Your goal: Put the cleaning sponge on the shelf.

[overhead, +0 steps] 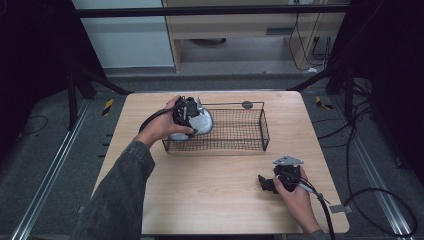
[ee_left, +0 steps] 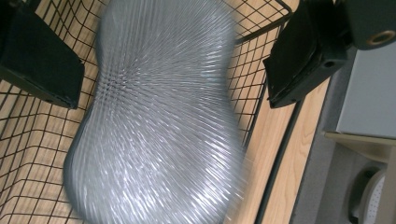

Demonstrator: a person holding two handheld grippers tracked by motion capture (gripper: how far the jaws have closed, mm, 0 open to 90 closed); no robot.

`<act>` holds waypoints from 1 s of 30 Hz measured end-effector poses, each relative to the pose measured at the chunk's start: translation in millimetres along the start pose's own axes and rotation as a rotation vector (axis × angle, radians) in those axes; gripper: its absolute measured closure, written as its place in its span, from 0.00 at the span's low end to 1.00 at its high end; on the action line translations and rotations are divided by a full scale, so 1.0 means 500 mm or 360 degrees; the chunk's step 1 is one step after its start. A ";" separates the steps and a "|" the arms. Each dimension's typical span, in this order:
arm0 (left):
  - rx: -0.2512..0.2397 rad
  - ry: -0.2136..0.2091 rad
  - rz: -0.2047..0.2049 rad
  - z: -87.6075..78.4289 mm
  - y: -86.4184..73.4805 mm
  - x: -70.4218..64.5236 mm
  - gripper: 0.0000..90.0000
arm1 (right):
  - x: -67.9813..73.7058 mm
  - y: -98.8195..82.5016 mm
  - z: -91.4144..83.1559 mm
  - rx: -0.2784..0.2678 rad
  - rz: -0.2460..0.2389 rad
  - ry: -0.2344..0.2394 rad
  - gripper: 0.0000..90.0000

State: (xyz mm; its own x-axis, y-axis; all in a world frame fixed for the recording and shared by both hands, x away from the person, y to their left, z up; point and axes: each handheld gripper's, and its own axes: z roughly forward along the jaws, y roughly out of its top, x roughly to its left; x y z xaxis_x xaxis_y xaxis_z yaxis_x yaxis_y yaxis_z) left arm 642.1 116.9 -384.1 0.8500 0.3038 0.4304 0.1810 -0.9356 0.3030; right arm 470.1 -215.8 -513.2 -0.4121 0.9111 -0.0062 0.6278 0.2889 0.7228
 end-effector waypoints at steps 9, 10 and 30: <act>-0.0045 -0.0023 -0.0029 -0.015 0.001 -0.001 0.07 | 0.001 0.000 0.000 0.0004 0.0004 -0.0002 0.01; -0.0064 -0.0015 -0.0024 -0.018 0.002 -0.001 0.07 | 0.001 0.000 0.000 0.0003 0.0005 -0.0001 0.01; -0.0178 0.0000 -0.0138 -0.065 -0.001 -0.039 0.05 | 0.001 0.000 0.000 0.0003 0.0001 -0.0003 0.01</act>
State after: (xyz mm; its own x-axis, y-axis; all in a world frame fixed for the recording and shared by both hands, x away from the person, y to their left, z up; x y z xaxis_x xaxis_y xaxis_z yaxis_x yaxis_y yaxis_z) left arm 609.1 117.1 -364.8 0.8335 0.3826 0.3987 0.1975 -0.8801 0.4317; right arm 470.0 -215.5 -513.1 -0.4105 0.9118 -0.0071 0.6291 0.2889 0.7216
